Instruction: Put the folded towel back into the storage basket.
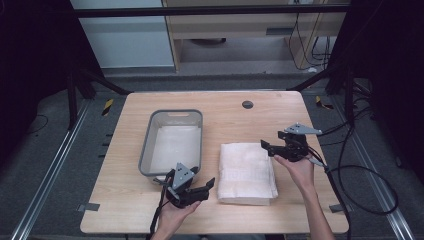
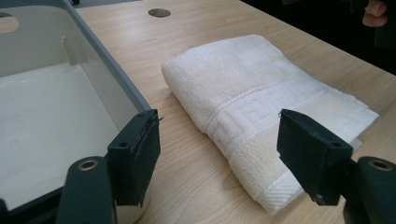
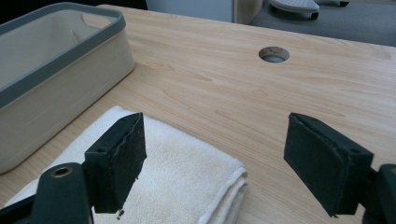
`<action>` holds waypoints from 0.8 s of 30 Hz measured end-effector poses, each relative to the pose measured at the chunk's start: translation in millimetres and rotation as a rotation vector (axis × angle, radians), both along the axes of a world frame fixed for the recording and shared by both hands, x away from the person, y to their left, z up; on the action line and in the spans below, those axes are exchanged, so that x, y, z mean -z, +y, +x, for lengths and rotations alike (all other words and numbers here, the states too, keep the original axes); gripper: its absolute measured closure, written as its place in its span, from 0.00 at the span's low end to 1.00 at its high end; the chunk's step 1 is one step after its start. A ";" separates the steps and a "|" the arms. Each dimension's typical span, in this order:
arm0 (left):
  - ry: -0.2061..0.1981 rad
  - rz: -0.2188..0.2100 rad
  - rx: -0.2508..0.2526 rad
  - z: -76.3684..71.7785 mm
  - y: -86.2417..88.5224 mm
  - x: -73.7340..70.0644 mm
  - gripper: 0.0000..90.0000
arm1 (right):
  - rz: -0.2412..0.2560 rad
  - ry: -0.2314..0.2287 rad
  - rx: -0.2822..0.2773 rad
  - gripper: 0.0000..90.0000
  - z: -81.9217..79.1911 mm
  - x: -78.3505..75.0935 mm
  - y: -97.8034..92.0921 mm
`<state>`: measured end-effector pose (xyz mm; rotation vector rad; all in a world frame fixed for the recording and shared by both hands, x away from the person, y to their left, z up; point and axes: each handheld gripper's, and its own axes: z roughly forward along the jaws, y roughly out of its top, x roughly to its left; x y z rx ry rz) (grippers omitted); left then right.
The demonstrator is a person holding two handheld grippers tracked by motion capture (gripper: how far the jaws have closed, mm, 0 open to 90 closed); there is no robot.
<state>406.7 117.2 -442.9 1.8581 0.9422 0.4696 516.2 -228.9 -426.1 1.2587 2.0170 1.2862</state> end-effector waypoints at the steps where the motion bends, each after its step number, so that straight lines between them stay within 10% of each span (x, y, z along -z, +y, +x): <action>1: 0.002 0.001 0.002 -0.6 -0.7 0.7 0.33 | -0.002 0.001 -0.002 0.23 0.1 0.5 0.6; 24: 0.032 0.051 0.052 -9.5 -18.1 17.5 0.37 | -0.026 0.016 -0.009 0.24 1.6 5.8 4.1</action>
